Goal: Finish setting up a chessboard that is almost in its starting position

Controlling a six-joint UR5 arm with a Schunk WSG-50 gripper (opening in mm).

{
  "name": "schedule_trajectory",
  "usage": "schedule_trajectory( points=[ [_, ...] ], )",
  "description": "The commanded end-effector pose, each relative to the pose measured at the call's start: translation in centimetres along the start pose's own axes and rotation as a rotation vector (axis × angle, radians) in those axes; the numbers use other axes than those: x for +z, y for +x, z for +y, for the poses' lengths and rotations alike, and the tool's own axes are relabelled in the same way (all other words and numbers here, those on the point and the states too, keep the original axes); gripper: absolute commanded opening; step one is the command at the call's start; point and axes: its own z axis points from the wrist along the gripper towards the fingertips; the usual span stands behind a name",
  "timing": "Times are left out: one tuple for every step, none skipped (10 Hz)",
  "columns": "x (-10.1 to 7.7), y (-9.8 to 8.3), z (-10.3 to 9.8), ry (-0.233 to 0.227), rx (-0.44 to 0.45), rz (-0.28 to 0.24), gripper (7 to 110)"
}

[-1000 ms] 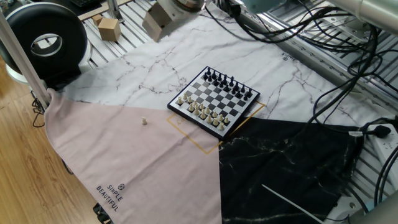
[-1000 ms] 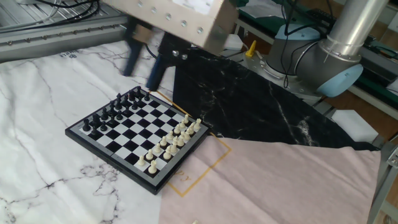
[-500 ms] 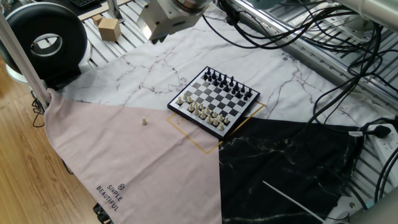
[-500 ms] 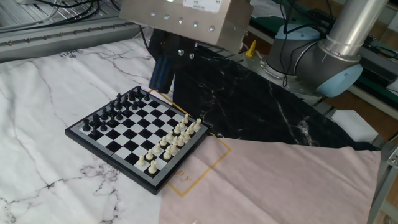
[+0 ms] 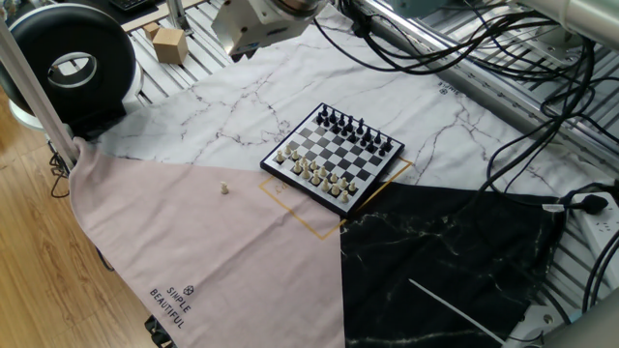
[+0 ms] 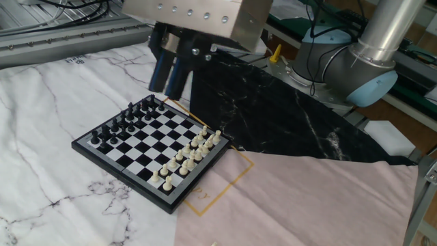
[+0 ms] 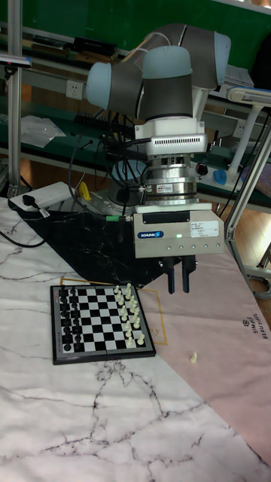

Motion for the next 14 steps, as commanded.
schedule_trajectory(
  points=[
    [-0.1, 0.4, -0.9, 0.025, 0.001, 0.012, 7],
    [-0.1, 0.8, -1.3, 0.041, 0.005, 0.031, 7],
    [-0.1, 1.2, -0.6, 0.014, 0.004, 0.047, 7],
    [-0.1, 1.4, -0.6, 0.012, -0.024, 0.055, 22],
    [-0.1, 1.4, -0.4, 0.005, -0.036, 0.056, 22],
    [-0.1, 1.8, -0.2, -0.004, -0.027, 0.072, 22],
    [-0.2, 2.2, -0.2, -0.005, -0.018, 0.086, 22],
    [-0.2, 2.2, -0.2, -0.006, -0.022, 0.087, 22],
    [-0.2, 2.2, -0.2, -0.006, -0.033, 0.084, 22],
    [-0.2, 2.1, 0.0, -0.012, -0.044, 0.084, 22],
    [-0.2, 2.2, -0.2, -0.006, -0.053, 0.088, 22],
    [-0.2, 2.3, -0.5, 0.004, -0.063, 0.089, 22],
    [-0.2, 2.3, -0.5, 0.004, -0.069, 0.089, 22],
    [-0.2, 2.3, -0.6, 0.008, -0.075, 0.089, 22]
  ],
)
